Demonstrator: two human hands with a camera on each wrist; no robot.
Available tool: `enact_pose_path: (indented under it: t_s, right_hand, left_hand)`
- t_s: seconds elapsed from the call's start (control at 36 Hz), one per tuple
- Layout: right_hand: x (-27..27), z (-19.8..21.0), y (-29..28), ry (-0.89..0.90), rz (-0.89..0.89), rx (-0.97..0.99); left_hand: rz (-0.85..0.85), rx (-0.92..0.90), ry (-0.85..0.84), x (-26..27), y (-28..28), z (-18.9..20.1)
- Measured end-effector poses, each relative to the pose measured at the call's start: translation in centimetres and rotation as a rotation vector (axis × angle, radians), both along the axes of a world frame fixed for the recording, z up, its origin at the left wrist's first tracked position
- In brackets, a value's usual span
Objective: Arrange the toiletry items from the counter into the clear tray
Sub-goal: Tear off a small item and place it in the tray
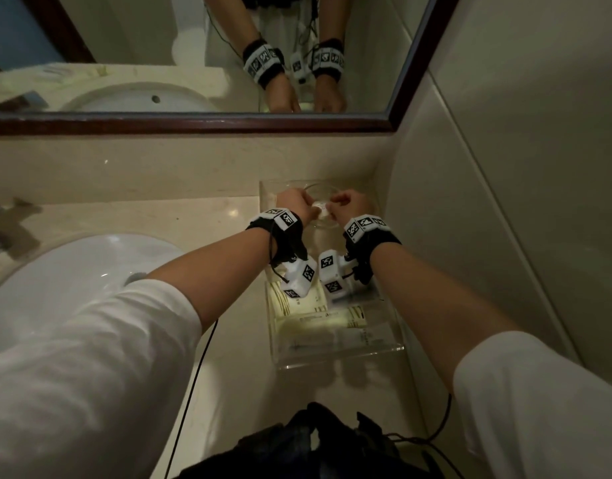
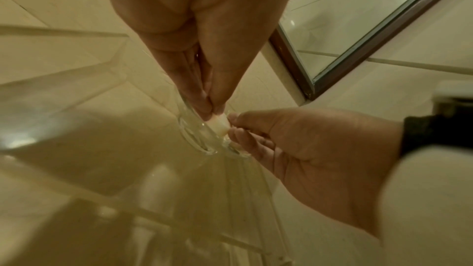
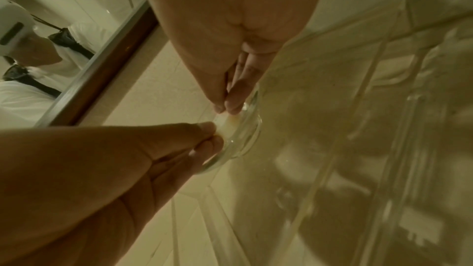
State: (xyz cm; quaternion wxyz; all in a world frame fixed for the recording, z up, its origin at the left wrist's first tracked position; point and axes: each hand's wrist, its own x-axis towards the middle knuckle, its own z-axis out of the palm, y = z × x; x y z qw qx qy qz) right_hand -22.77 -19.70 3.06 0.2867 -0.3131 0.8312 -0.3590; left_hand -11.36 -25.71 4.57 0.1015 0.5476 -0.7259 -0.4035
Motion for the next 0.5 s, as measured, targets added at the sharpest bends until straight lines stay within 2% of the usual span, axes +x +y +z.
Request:
enact_pose_path:
  t_s: [0.5]
  right_hand:
    - [0.27,-0.43,0.05,0.06,-0.033,-0.059]
  left_hand:
    - [0.017,0.008,0.041,-0.01,0.41,-0.13]
